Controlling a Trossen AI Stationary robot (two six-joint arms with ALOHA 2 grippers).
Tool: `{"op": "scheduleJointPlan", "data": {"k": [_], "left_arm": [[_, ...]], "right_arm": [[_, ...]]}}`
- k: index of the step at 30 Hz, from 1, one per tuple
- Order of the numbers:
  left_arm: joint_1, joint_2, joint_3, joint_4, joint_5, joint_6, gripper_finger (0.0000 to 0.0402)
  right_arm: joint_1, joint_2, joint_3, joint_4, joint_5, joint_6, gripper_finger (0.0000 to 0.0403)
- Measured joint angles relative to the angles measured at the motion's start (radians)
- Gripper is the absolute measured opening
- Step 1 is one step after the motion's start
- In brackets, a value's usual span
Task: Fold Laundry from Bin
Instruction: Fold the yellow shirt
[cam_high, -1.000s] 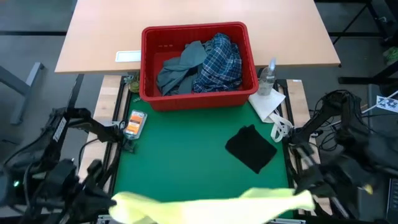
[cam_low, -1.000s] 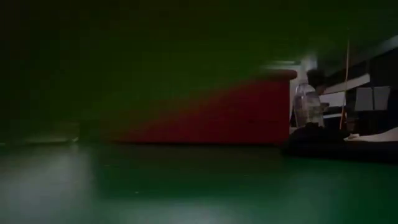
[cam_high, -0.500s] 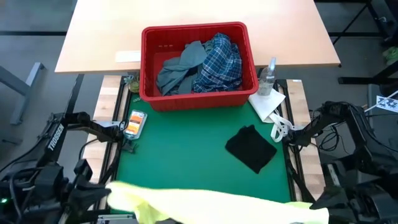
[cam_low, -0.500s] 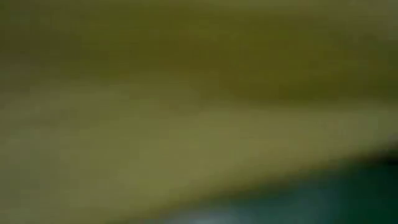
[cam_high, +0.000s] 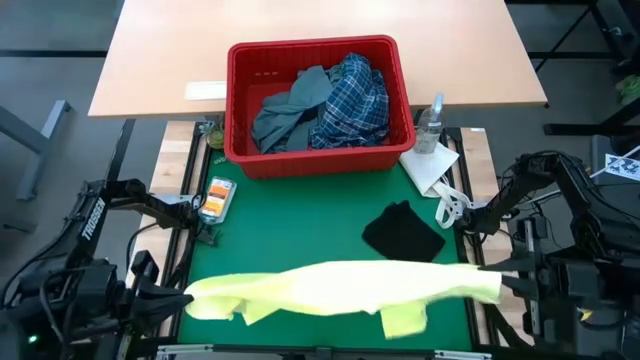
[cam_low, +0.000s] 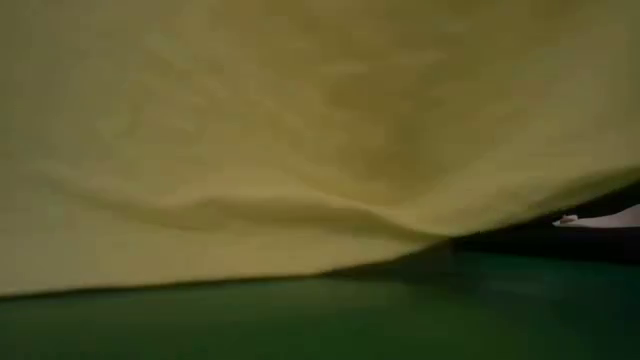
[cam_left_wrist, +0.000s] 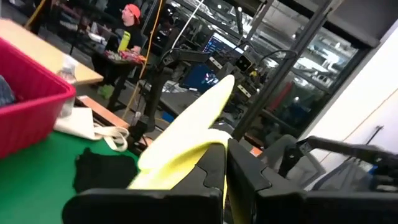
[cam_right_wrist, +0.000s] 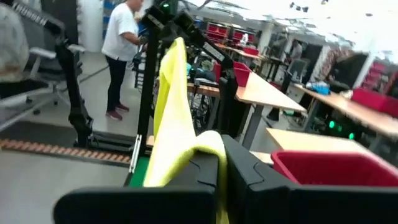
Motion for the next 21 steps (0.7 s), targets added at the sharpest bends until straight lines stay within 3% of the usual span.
{"op": "scheduleJointPlan", "data": {"k": [7,13,21], "left_arm": [[-0.028,0.0,0.0,0.169,-0.001,0.159,0.0],[-0.033,0.0,0.0,0.328,-0.001,0.301,0.0],[-0.033,0.0,0.0,0.404,0.028,0.314,0.0]], "right_arm": [[0.002,0.015,0.0,0.174,0.002,-0.099,0.0005],[0.002,0.059,0.0,0.358,-0.107,-0.237,0.0005],[0.036,0.152,0.0,0.616,-0.131,-0.371,0.0005]]}}
